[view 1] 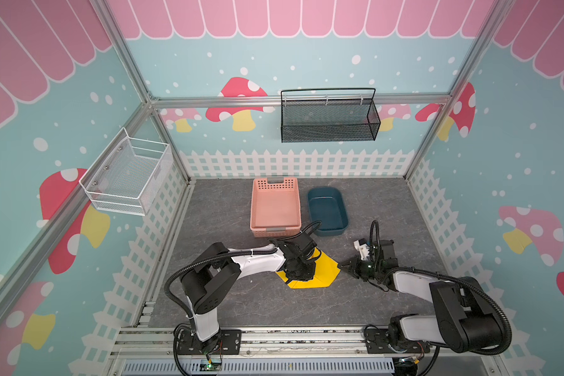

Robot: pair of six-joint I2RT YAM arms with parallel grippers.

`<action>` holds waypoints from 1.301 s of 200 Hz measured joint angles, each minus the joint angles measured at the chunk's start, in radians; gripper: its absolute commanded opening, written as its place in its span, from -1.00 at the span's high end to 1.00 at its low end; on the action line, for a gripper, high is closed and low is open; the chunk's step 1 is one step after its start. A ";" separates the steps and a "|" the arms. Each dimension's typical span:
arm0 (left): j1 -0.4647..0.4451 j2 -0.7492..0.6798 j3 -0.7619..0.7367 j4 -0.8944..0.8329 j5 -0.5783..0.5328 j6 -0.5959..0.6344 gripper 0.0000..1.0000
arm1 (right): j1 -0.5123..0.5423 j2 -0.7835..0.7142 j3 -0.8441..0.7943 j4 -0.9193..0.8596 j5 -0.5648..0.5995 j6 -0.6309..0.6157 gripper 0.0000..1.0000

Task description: Place the utensils on the paper napkin and roll it up

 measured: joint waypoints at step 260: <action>0.000 -0.006 0.000 -0.019 0.000 0.003 1.00 | 0.101 -0.048 0.108 -0.131 0.050 0.016 0.96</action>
